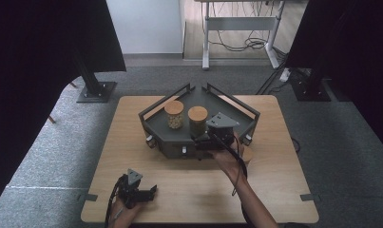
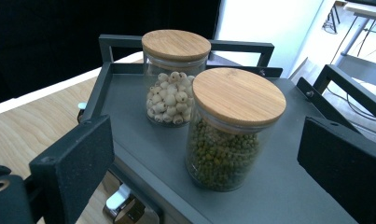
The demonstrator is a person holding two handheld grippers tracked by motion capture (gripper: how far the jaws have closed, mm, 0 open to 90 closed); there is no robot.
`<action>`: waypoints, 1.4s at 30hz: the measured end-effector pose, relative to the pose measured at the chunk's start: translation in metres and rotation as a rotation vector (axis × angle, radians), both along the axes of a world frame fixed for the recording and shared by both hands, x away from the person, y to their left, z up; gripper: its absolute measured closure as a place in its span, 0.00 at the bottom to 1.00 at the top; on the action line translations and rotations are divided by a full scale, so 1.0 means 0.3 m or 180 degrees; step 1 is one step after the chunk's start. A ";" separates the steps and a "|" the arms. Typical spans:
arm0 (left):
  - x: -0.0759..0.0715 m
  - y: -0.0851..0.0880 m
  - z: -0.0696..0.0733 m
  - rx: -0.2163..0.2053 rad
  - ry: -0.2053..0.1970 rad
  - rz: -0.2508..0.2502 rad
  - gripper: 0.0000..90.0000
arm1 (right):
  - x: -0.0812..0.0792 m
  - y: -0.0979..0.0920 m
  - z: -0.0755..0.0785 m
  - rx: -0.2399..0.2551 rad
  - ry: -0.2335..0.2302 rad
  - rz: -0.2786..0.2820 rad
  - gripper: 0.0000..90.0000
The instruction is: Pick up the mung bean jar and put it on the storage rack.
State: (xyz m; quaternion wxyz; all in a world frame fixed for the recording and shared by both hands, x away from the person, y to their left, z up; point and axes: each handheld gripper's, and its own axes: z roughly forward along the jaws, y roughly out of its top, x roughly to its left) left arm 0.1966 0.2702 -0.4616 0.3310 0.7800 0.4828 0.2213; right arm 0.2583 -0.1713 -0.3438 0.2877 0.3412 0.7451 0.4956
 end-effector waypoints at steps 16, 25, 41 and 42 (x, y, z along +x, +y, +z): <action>0.000 0.000 -0.001 -0.0003 -0.0004 0.0000 0.04 | -0.065 -0.044 -0.022 0.0003 -0.0004 0.0025 0.05; 0.000 0.000 -0.001 -0.0002 -0.0004 0.0000 0.04 | -0.101 -0.071 -0.031 0.0019 -0.0018 0.0043 0.05; 0.000 0.000 -0.001 -0.0004 -0.0005 0.0000 0.04 | -0.174 -0.111 -0.070 -0.0009 -0.0032 0.0034 0.06; 0.000 0.000 -0.001 -0.0005 -0.0005 0.0001 0.04 | -0.178 -0.114 -0.073 -0.0004 -0.0022 0.0031 0.06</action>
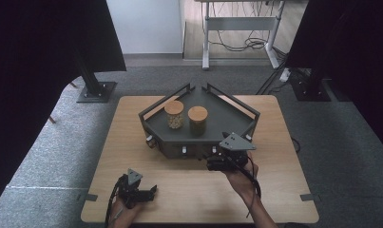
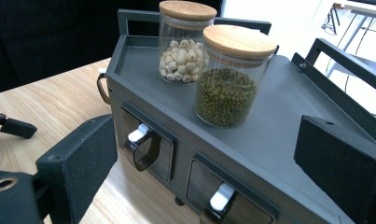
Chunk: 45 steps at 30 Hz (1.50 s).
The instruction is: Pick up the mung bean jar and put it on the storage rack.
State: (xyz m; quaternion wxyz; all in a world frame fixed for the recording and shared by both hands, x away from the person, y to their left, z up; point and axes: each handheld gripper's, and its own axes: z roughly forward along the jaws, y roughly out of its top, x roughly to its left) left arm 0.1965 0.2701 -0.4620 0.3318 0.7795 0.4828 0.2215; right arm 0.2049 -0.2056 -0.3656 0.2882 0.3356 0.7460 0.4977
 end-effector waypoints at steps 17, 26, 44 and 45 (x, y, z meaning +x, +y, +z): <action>-0.001 0.000 -0.001 -0.0007 -0.0003 0.0005 0.04 | -0.074 -0.046 -0.035 -0.0004 -0.0096 -0.0064 0.06; 0.000 0.000 0.000 0.0000 0.0001 0.0000 0.04 | -0.097 -0.070 -0.059 -0.0029 -0.0106 -0.0159 0.07; -0.001 -0.002 0.000 0.0003 -0.0001 0.0009 0.04 | -0.151 -0.128 -0.113 -0.0026 -0.0104 -0.0246 0.07; -0.001 -0.002 0.000 0.0003 -0.0001 0.0010 0.04 | -0.154 -0.131 -0.114 -0.0027 -0.0105 -0.0245 0.07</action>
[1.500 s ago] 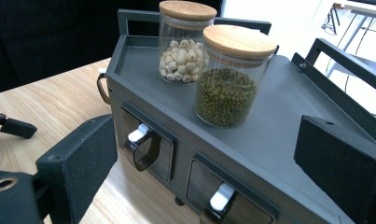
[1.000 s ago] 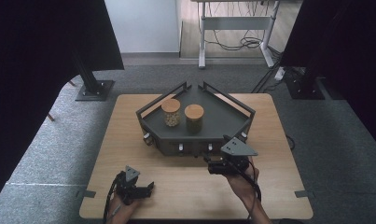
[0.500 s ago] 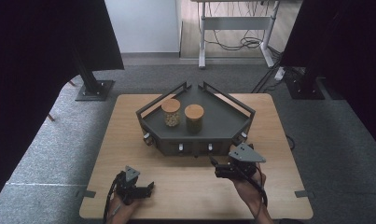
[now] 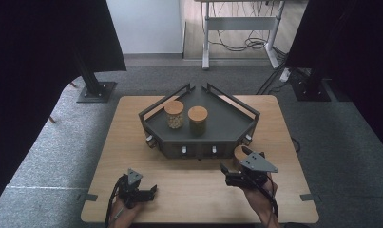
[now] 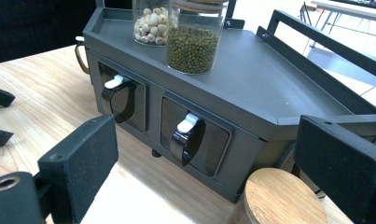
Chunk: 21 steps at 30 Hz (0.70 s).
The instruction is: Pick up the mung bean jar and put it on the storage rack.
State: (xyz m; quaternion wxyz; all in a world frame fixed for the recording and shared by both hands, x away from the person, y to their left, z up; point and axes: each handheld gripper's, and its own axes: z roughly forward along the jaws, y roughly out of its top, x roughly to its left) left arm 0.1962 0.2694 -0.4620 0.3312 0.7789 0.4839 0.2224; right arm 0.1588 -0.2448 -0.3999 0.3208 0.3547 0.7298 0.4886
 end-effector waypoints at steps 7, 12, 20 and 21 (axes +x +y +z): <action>0.000 0.000 0.000 -0.0001 -0.0001 0.0002 0.04 | -0.023 -0.020 -0.020 0.0000 -0.0003 -0.0040 0.07; 0.000 0.000 0.000 -0.0001 0.0000 0.0002 0.04 | -0.034 -0.038 -0.034 0.0021 0.0021 -0.0073 0.07; 0.000 -0.001 0.000 0.0000 0.0000 0.0002 0.04 | -0.051 -0.063 -0.059 0.0036 0.0055 -0.0113 0.07; 0.000 -0.001 0.000 0.0000 -0.0001 0.0003 0.04 | -0.052 -0.068 -0.064 0.0048 0.0067 -0.0120 0.07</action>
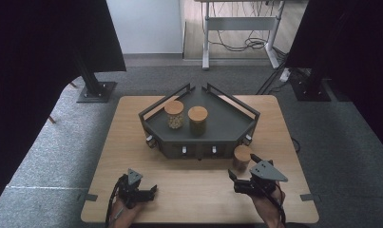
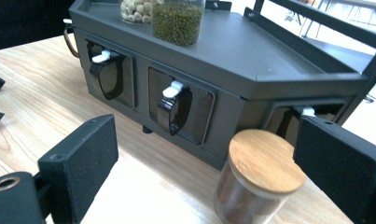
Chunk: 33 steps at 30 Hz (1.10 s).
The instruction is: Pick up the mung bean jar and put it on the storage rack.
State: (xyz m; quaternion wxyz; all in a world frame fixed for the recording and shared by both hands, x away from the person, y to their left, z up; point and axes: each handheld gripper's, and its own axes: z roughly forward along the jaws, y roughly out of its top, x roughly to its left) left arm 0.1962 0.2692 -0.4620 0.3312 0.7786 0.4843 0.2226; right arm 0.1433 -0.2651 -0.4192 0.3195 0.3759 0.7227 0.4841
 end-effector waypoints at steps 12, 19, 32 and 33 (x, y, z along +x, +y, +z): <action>0.000 0.000 0.000 -0.0001 0.0000 0.0000 0.04 | -0.001 -0.038 -0.044 0.0069 0.0133 -0.0065 0.07; 0.000 0.000 0.000 -0.0001 0.0000 0.0000 0.04 | -0.008 -0.061 -0.070 0.0063 0.0180 -0.0123 0.07; 0.000 0.000 0.000 -0.0001 0.0000 0.0000 0.04 | -0.010 -0.092 -0.119 0.0004 0.0269 -0.0243 0.08; 0.000 0.000 0.000 -0.0001 0.0000 -0.0001 0.04 | -0.009 -0.093 -0.123 -0.0001 0.0278 -0.0251 0.08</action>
